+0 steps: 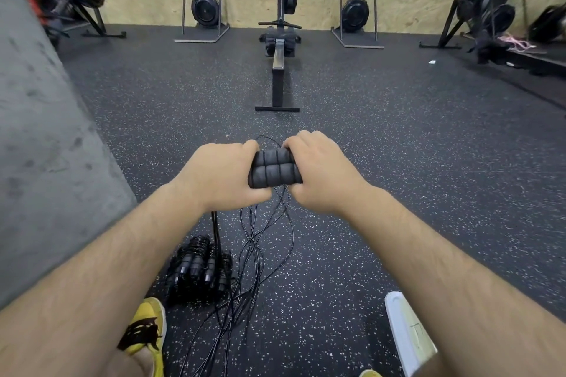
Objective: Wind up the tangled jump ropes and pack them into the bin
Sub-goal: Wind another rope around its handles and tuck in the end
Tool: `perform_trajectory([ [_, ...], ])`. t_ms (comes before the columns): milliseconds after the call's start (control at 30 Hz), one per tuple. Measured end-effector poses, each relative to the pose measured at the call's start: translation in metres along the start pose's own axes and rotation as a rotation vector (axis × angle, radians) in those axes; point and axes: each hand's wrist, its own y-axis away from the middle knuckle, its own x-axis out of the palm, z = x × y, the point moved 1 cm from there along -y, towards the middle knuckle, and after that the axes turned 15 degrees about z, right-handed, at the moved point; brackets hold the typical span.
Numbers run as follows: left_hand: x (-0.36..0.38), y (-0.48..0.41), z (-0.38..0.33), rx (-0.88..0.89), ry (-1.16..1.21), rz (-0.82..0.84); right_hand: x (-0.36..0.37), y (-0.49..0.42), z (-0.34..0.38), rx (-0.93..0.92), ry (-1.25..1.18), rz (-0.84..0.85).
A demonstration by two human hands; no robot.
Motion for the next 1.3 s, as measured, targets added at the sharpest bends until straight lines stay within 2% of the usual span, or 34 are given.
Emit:
perform_trajectory([
  [200,0.002,0.0,-0.003,0.095,0.173,-0.071,0.0,0.002,0.003,0.008,-0.067,-0.094],
  [400,0.0,0.003,-0.011,0.029,0.169,-0.134,0.003,0.001,0.01,-0.066,-0.057,-0.203],
  [433,-0.002,0.002,-0.011,0.013,0.146,-0.152,0.003,0.002,0.009,-0.069,-0.15,-0.229],
  [567,-0.014,-0.001,-0.004,-0.056,0.123,-0.22,-0.003,0.006,0.004,0.003,-0.784,-0.307],
  [633,-0.019,0.0,0.002,-0.074,0.109,-0.255,0.001,0.003,0.005,0.102,-1.023,-0.233],
  [733,-0.025,0.003,0.006,-0.076,0.079,-0.276,0.022,-0.012,0.02,0.208,-1.03,0.072],
  [833,-0.026,0.005,0.005,-0.06,0.072,-0.278,0.052,-0.028,0.054,0.03,-0.999,0.257],
  [1000,-0.025,0.009,0.008,-0.025,0.129,-0.289,0.069,-0.053,0.113,-0.07,-1.1,0.281],
  [1067,-0.025,0.01,0.012,0.004,0.118,-0.299,0.066,-0.053,0.122,-0.053,-1.027,0.347],
  [1300,-0.028,0.016,0.031,0.08,0.132,-0.26,0.034,-0.032,0.065,-0.115,-1.014,0.382],
])
